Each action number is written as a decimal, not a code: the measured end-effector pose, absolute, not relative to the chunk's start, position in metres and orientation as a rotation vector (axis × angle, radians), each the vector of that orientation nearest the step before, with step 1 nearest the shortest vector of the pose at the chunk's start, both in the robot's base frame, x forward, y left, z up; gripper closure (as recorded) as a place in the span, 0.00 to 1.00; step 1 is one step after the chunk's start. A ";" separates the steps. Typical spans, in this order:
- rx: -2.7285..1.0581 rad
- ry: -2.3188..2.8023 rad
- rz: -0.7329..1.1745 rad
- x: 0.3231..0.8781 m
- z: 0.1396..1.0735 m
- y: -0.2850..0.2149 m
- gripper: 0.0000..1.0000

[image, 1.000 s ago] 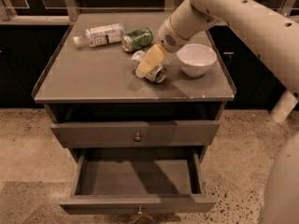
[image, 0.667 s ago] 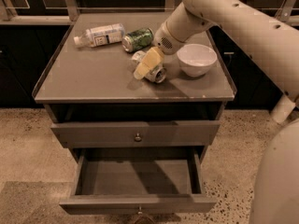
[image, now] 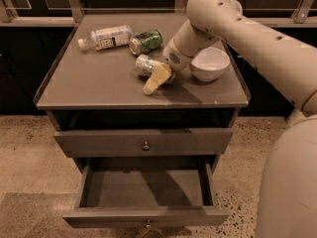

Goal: Place 7up can into middle drawer

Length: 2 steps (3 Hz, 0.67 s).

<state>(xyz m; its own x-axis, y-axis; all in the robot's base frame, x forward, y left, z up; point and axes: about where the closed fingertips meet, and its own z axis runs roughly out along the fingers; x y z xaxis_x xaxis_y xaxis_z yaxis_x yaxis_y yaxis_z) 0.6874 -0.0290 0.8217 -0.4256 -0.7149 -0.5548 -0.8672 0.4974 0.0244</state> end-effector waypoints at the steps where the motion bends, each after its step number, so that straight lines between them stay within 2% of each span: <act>1: -1.302 2.266 0.425 0.687 0.821 -0.029 0.39; 2: -1.302 2.266 0.425 0.687 0.821 -0.029 0.60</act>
Offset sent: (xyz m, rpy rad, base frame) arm -0.0001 0.0001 -0.0005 -0.0002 0.0009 0.0003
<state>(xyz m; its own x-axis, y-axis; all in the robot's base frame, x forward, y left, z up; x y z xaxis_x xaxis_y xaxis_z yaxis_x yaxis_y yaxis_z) 0.6874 -0.0288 0.8211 -0.4259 -0.7151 -0.5543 -0.8673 0.4971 0.0251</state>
